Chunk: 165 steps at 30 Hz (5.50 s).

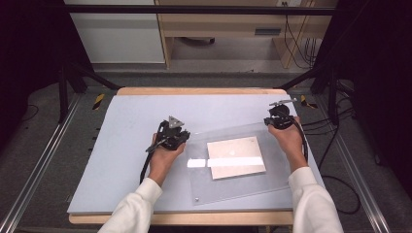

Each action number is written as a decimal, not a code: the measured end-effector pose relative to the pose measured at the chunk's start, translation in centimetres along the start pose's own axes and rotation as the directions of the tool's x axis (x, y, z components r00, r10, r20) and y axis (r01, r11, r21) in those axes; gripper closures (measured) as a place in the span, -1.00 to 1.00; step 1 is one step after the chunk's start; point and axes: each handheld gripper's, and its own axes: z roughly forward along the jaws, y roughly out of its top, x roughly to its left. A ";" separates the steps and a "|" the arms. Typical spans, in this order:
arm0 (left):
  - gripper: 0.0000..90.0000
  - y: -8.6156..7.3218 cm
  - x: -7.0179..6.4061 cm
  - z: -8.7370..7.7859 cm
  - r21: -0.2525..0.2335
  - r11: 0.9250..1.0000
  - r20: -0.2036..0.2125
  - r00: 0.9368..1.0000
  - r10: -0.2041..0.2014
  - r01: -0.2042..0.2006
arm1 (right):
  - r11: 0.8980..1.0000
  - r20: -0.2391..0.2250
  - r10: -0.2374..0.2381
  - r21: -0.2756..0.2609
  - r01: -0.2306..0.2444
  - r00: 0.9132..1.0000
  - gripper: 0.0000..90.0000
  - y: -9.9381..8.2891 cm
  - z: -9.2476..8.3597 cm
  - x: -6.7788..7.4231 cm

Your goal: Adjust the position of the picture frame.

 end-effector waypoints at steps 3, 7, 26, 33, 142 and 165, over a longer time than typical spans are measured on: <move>0.86 0.1 0.5 -0.9 -0.003 1.000 0.000 1.000 -0.005 0.005 | 1.000 0.007 -0.022 -0.011 0.022 1.000 0.89 0.6 -1.0 0.8; 0.86 0.1 1.2 -2.2 -0.004 1.000 -0.009 1.000 -0.006 0.005 | 0.999 0.004 -0.040 -0.006 0.040 0.999 0.89 1.2 -2.0 2.0; 0.84 1.1 6.2 -6.5 0.009 1.000 -0.022 1.000 -0.013 0.014 | 0.998 -0.032 -0.054 0.011 0.055 0.998 0.89 3.4 -3.3 7.3; 0.84 0.7 7.5 -6.7 0.023 1.000 -0.025 1.000 -0.011 0.011 | 0.998 -0.041 -0.051 0.033 0.052 0.998 0.89 3.3 -2.6 8.7; 0.65 -4.2 6.4 -2.4 -0.130 0.990 -0.163 0.984 -0.072 0.051 | 0.983 -0.070 -0.052 -0.181 0.039 0.996 0.89 -3.2 0.1 9.4; 0.89 -1.0 8.7 -1.8 0.104 0.991 -0.077 0.994 -0.081 0.089 | 0.996 -0.086 0.018 0.087 -0.011 0.996 0.91 0.8 0.9 9.1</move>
